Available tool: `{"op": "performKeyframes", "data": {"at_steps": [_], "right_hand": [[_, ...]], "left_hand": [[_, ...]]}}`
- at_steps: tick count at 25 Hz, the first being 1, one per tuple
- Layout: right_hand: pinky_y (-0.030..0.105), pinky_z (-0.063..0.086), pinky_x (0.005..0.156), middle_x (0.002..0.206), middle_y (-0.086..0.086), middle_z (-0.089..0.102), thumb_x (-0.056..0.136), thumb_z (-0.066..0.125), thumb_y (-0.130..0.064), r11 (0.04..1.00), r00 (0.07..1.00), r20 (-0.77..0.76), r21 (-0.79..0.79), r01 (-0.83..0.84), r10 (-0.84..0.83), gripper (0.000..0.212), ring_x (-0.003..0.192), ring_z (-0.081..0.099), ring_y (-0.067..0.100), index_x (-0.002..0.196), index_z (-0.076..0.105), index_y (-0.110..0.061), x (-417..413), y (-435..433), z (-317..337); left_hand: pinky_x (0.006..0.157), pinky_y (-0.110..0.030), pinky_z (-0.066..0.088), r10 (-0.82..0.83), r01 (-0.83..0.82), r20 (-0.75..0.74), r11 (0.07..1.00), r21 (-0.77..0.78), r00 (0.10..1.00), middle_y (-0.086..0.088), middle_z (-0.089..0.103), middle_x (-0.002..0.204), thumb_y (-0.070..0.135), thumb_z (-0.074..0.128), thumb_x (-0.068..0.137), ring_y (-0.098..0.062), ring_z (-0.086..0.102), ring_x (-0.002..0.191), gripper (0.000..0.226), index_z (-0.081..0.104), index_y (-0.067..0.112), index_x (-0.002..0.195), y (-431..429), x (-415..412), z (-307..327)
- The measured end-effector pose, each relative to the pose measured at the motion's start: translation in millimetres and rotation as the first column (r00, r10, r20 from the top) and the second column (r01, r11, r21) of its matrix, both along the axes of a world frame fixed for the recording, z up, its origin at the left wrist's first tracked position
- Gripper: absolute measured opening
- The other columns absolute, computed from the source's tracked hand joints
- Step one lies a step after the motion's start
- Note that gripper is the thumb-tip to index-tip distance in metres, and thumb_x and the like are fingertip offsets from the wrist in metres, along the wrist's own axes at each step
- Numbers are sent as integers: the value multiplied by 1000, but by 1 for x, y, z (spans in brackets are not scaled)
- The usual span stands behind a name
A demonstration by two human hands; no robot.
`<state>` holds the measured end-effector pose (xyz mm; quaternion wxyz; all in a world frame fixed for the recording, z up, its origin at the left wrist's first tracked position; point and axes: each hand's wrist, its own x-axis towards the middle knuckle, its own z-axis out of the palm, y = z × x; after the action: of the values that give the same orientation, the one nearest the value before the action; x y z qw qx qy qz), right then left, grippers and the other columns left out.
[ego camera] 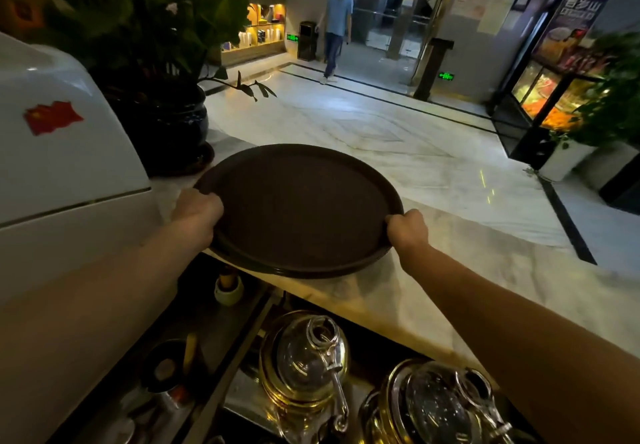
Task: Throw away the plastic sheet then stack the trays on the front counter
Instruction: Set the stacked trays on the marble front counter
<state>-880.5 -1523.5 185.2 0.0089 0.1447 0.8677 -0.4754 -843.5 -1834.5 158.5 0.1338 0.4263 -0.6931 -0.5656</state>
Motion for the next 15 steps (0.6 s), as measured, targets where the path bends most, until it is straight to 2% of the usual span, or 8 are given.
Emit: {"op": "performKeyframes", "data": {"at_steps": [4, 6, 8, 11, 15], "right_hand": [[42, 50, 82, 110, 13, 51, 91, 43, -14, 997, 999, 11, 74, -34, 34, 28, 96, 54, 30, 116, 47, -4, -7, -6, -16], [46, 52, 87, 112, 13, 53, 91, 42, -16, 994, 999, 24, 99, -37, 35, 30, 99, 56, 31, 118, 47, -5, -10, -8, -24], [49, 52, 89, 111, 12, 54, 91, 42, -17, 996, 999, 37, 91, -27, 24, 30, 101, 57, 31, 119, 47, -7, -12, -11, -27], [49, 52, 90, 108, 11, 53, 88, 42, -16, 997, 1000, 23, 72, -11, 9, 29, 99, 57, 31, 116, 48, -7, -16, -16, -25], [49, 52, 90, 106, 10, 52, 88, 42, -16, 996, 999, 27, 88, -25, 23, 26, 98, 57, 31, 112, 47, -8, -20, -25, -27]], "left_hand": [[100, -48, 46, 78, -63, 80, 981, -184, 994, -20, 56, 134, 22, 50, 95, -40, 55, 120, 42, 56, 2, 131, -1, -7, -11], [105, -48, 41, 116, -76, 128, 956, -283, 985, -21, 45, 143, 25, 50, 97, -40, 48, 126, 48, 48, -1, 136, 0, -13, -14], [103, -45, 43, 146, -108, 112, 951, -289, 983, -21, 45, 142, 24, 52, 97, -40, 49, 126, 50, 43, -3, 138, -3, -16, -20], [94, -45, 51, 157, -135, 73, 961, -242, 985, -20, 59, 130, 18, 56, 92, -38, 58, 116, 44, 52, -2, 131, -10, -19, -28], [94, -45, 48, 152, -104, 105, 925, -365, 983, -26, 56, 128, 14, 54, 92, -42, 54, 119, 41, 54, -9, 126, -16, -16, -24]]}}
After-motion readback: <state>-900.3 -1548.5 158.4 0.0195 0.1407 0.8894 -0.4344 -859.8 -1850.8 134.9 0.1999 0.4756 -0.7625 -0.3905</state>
